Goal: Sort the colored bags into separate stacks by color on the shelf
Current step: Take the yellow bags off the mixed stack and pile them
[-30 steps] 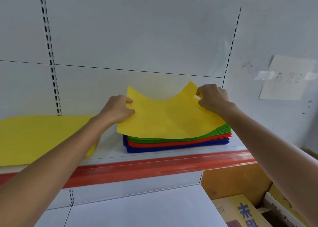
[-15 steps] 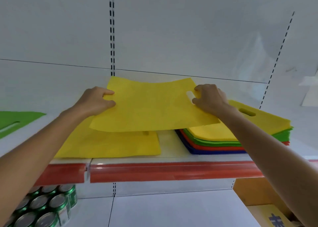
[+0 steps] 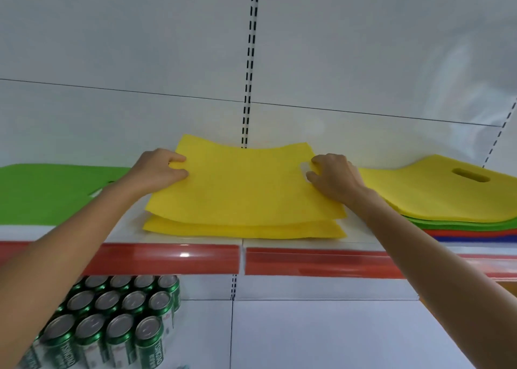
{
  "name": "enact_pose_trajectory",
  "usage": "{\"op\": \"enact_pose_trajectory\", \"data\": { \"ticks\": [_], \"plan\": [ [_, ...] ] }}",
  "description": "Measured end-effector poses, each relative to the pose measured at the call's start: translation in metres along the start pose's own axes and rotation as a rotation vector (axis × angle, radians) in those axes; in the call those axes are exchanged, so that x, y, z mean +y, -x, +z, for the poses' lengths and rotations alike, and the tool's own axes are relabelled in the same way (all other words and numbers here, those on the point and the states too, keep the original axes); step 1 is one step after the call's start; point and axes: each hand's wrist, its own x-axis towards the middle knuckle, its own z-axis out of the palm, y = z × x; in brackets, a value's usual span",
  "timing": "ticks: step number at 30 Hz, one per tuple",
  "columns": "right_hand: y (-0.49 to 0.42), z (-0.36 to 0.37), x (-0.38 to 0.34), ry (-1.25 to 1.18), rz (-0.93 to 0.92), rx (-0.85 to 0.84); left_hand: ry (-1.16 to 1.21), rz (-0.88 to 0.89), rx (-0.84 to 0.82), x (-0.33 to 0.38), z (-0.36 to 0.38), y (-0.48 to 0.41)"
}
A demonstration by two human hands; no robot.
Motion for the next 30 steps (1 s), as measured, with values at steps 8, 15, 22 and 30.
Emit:
{"op": "enact_pose_trajectory", "data": {
  "ticks": [8,15,22,30],
  "plan": [
    [0.024,0.03,-0.011,0.012,0.057,-0.117,-0.037,-0.021,-0.144,-0.042,0.017,0.008],
    [0.024,0.038,-0.003,-0.082,0.078,-0.168,-0.056,-0.018,-0.16,-0.043,0.025,0.009],
    [0.014,0.019,0.009,-0.142,-0.005,-0.081,-0.278,-0.005,-0.182,-0.005,0.021,0.0],
    [-0.01,-0.055,0.09,-0.055,0.013,0.116,-0.067,0.264,-0.175,0.13,0.07,-0.002]
  ]
}}
